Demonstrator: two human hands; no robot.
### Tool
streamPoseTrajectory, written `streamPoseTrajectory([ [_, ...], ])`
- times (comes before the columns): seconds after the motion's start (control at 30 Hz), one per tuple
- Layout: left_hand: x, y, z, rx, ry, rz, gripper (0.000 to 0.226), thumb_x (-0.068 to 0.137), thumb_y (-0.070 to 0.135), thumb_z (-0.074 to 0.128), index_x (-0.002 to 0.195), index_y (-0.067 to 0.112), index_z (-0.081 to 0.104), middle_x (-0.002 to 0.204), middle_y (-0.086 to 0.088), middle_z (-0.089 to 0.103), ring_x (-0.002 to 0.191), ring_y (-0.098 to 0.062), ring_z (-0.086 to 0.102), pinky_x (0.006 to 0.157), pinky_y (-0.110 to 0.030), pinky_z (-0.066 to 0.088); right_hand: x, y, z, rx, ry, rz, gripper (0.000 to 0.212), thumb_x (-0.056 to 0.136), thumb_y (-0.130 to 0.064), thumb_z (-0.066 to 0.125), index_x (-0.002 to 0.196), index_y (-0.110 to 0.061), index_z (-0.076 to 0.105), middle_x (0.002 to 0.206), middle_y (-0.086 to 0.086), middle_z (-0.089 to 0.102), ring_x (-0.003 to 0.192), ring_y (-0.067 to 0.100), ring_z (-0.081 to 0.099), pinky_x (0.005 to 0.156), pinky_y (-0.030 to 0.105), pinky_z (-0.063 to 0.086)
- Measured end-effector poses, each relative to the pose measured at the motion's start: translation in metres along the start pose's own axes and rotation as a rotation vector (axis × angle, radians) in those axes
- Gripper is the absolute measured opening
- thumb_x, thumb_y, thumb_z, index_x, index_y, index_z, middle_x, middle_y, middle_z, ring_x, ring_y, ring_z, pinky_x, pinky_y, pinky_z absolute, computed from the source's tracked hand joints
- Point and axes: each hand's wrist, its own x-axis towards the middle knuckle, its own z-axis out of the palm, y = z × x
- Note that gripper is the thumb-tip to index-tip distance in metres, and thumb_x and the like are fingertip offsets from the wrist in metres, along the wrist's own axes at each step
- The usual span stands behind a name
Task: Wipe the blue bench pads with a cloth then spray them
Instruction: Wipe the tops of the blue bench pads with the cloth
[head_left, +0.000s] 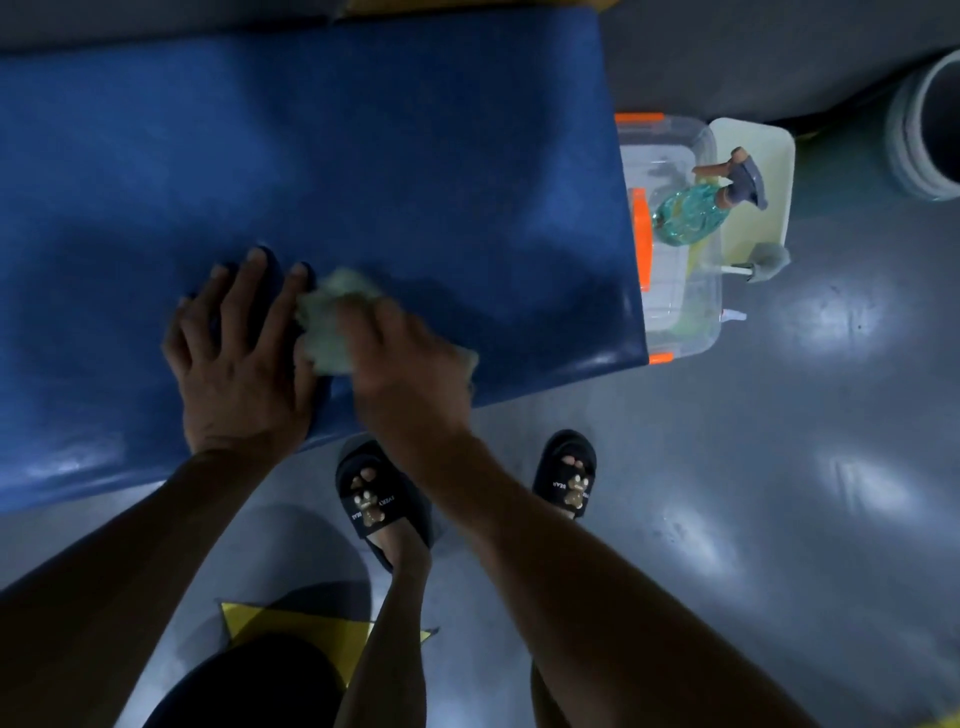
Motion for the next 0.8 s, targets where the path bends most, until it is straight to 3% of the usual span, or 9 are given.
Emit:
streamPoseTrajectory([
  [0.07,0.001,0.000,0.000,-0.015,-0.015,0.009,0.065,0.096,0.049,0.037,0.157,0.032,0.023,0.165,-0.002,0.020,0.148,-0.034,0.019,0.115,-0.054,0.017,0.001,0.017,-0.008,-0.062,-0.090,-0.231,0.034,0.089,-0.020,0.053,0.118,-0.026,0.071,0.102,0.002,0.068,0.075,0.021,0.064,0.055,0.031,0.048],
  [0.13,0.001,0.002,0.000,0.005,0.026,-0.009,0.058,0.100,0.047,0.032,0.156,0.032,0.026,0.163,-0.002,0.023,0.147,-0.033,0.021,0.115,-0.054,0.019,0.006,0.067,-0.029,-0.090,-0.150,-0.250,0.037,0.090,-0.024,0.055,0.124,-0.032,0.067,0.113,0.001,0.067,0.089,0.024,0.065,0.066,0.033,0.052],
  [0.2,0.001,0.003,0.001,-0.007,0.045,-0.020,0.055,0.101,0.045,0.030,0.155,0.031,0.029,0.162,-0.003,0.026,0.146,-0.033,0.022,0.115,-0.054,0.020,0.012,0.128,-0.057,-0.102,-0.160,-0.007,0.039,0.096,-0.022,0.048,0.131,-0.034,0.060,0.118,0.001,0.062,0.102,0.024,0.062,0.080,0.033,0.048],
  [0.27,0.001,0.003,0.001,-0.022,0.046,-0.016,0.055,0.101,0.045,0.030,0.155,0.030,0.030,0.162,-0.004,0.026,0.146,-0.034,0.022,0.115,-0.055,0.019,0.016,0.170,-0.081,-0.151,-0.020,0.217,0.045,0.094,-0.013,0.047,0.137,-0.029,0.050,0.122,0.007,0.058,0.103,0.030,0.060,0.078,0.041,0.053],
  [0.4,0.002,0.001,-0.001,-0.047,0.003,-0.027,0.058,0.100,0.047,0.028,0.155,0.030,0.028,0.163,-0.004,0.023,0.147,-0.034,0.019,0.117,-0.054,0.013,0.024,0.147,-0.059,-0.141,0.183,0.494,0.044,0.092,-0.010,0.050,0.135,-0.019,0.057,0.126,0.006,0.063,0.102,0.030,0.062,0.076,0.040,0.052],
  [0.57,0.003,0.001,0.001,-0.012,0.004,-0.019,0.057,0.100,0.046,0.031,0.155,0.032,0.028,0.163,-0.002,0.024,0.147,-0.032,0.020,0.118,-0.051,0.013,0.024,0.032,-0.002,-0.078,0.029,0.062,0.037,0.089,-0.017,0.058,0.124,-0.022,0.067,0.097,0.006,0.067,0.067,0.026,0.063,0.047,0.035,0.049],
  [0.67,0.001,0.000,0.001,0.003,0.010,-0.024,0.057,0.101,0.047,0.027,0.155,0.031,0.028,0.163,-0.003,0.025,0.147,-0.032,0.020,0.119,-0.050,0.010,0.029,0.060,-0.019,-0.170,-0.056,-0.295,0.039,0.090,-0.017,0.059,0.126,-0.029,0.067,0.098,0.001,0.065,0.071,0.023,0.062,0.050,0.035,0.051],
  [0.7,0.002,0.000,0.001,0.003,0.016,-0.019,0.057,0.101,0.047,0.025,0.155,0.031,0.028,0.163,-0.003,0.025,0.147,-0.032,0.020,0.119,-0.051,0.010,0.033,0.085,-0.031,-0.200,-0.122,-0.282,0.039,0.091,-0.021,0.058,0.127,-0.033,0.065,0.098,-0.003,0.063,0.075,0.025,0.062,0.054,0.035,0.052],
  [0.8,0.003,-0.001,0.002,-0.006,0.009,-0.009,0.057,0.101,0.047,0.026,0.155,0.029,0.029,0.162,-0.005,0.026,0.147,-0.034,0.020,0.119,-0.051,0.010,0.052,0.153,-0.067,-0.206,-0.179,0.083,0.034,0.101,-0.037,0.039,0.130,-0.034,0.056,0.100,-0.012,0.054,0.094,0.027,0.061,0.072,0.034,0.045],
])
